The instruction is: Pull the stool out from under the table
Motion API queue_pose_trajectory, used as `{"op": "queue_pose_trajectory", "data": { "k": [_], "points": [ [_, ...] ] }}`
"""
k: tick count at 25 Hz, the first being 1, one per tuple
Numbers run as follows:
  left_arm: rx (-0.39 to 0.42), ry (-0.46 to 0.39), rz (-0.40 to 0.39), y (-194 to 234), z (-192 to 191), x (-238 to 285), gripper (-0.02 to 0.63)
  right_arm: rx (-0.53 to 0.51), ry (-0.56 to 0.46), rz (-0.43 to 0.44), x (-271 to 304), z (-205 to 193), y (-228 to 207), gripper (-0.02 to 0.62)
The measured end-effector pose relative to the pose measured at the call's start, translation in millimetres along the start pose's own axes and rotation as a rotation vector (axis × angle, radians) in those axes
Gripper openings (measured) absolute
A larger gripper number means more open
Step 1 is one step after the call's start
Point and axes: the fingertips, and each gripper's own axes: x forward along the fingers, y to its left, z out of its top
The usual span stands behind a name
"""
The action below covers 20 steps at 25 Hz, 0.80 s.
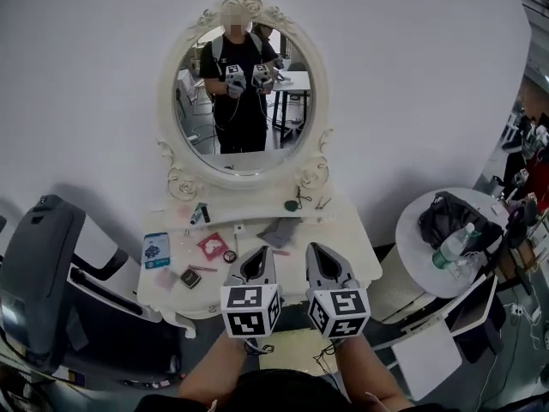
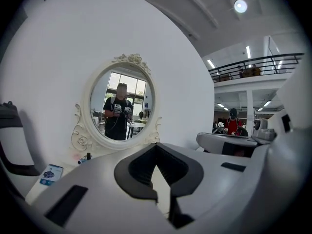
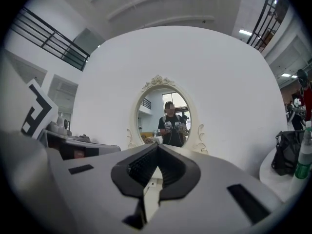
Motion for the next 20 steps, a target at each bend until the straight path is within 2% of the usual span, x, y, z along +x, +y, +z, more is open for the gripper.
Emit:
{"op": "queue_pose_trajectory", "data": {
  "k": [9,14,20],
  "points": [
    [-0.026,0.009,0.072,43.6,-0.2,-13.8,0.0,0.022,0.016,0.11,29.5,-6.1,48.3,0.008],
    [-0.012,0.017,0.104,60.5,-4.3,-21.4,0.0,0.033,0.032,0.15,38.8,-13.3,67.7,0.008],
    [-0.02,0.027,0.09,58.9,-4.9,-26.4,0.0,0.04,0.049,0.163,38.2,-20.0,74.4,0.008]
  ]
}}
